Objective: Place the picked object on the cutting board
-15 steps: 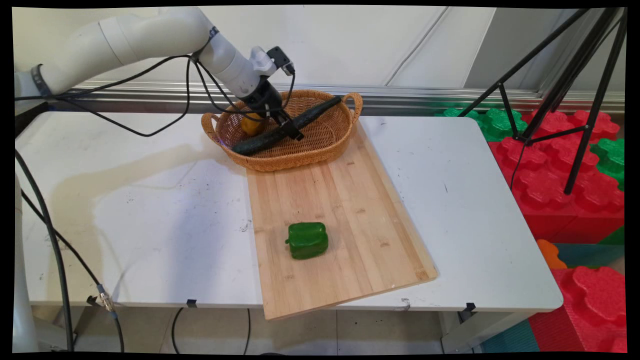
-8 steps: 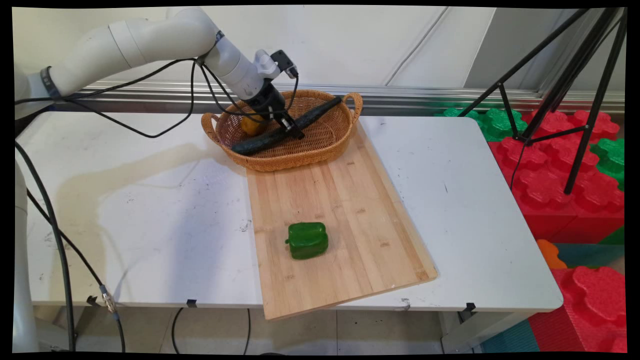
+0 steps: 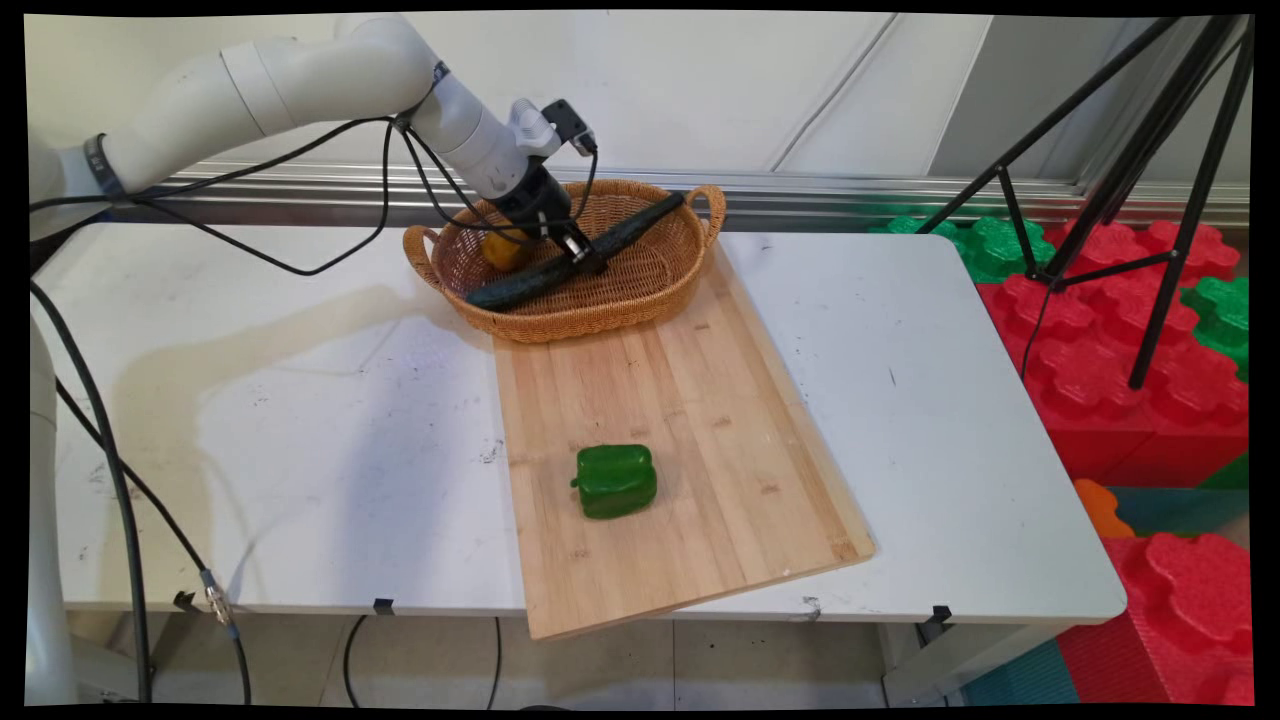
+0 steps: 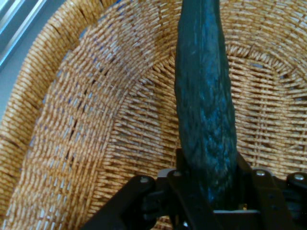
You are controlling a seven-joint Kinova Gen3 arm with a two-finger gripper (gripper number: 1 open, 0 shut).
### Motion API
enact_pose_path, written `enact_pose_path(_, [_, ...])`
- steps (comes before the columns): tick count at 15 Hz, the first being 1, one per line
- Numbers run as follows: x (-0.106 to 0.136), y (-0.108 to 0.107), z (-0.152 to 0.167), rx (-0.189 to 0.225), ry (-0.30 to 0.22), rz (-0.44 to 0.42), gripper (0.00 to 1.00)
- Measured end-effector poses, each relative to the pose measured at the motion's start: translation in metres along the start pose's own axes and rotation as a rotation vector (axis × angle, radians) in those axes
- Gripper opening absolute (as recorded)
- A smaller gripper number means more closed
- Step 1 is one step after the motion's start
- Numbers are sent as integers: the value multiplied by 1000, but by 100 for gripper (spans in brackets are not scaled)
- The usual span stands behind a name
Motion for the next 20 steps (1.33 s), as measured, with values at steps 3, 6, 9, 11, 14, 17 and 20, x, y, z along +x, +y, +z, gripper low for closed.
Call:
enact_pose_path(3, [0, -1, -5, 4, 13, -7, 0])
enact_pose_path(6, [-1, -2, -16, 13, 38, -21, 0])
enact_pose_path(9, [0, -3, -29, 22, 65, -29, 0])
enact_pose_path(11, [2, -4, -43, 31, 92, -33, 0])
enact_pose_path(14, [7, -4, -66, 39, 136, -34, 0])
enact_pose_path(17, [9, -3, -92, 39, 173, -31, 0])
enact_pose_path(20, [10, 0, -114, 31, 195, -17, 0])
